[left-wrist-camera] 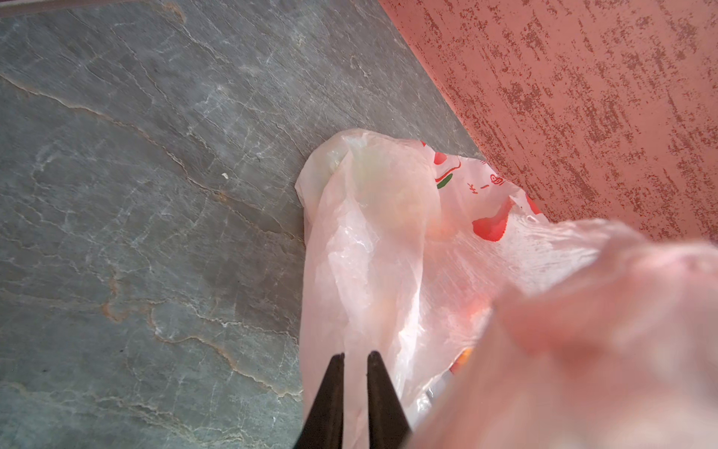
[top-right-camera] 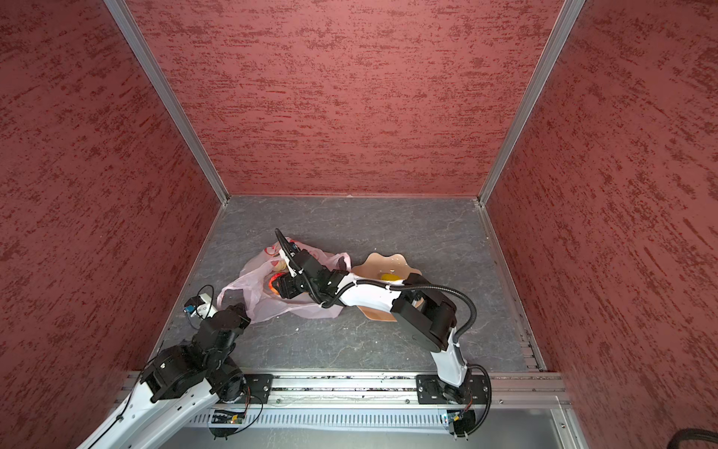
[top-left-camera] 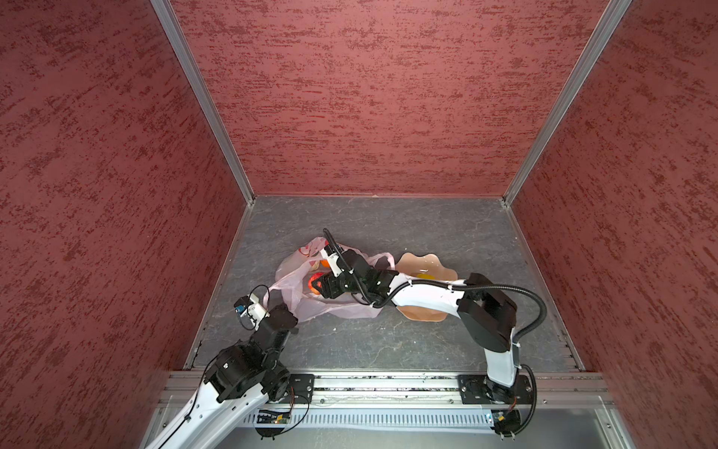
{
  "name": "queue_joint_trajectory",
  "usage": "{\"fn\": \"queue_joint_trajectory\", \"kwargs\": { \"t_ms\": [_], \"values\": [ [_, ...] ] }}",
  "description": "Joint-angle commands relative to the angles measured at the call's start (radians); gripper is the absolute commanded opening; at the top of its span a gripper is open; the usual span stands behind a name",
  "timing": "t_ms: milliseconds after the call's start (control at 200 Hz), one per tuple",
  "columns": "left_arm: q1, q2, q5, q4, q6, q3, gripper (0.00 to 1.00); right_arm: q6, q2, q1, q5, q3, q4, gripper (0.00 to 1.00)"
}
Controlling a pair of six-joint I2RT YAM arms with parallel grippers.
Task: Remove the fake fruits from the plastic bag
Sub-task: 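Lift the red strawberry out of the bag toward the peach bowl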
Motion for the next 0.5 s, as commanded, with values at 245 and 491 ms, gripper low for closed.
{"fn": "queue_joint_trajectory", "kwargs": {
  "t_ms": [245, 491],
  "values": [
    [0.003, 0.009, 0.006, 0.055, 0.026, 0.008, 0.16, -0.091, -0.256, 0.011, 0.021, -0.070, -0.100, 0.60],
    [0.000, 0.000, 0.008, 0.062, 0.032, 0.006, 0.16, -0.151, -0.462, 0.002, 0.244, -0.113, -0.217, 0.60]
  ]
}}
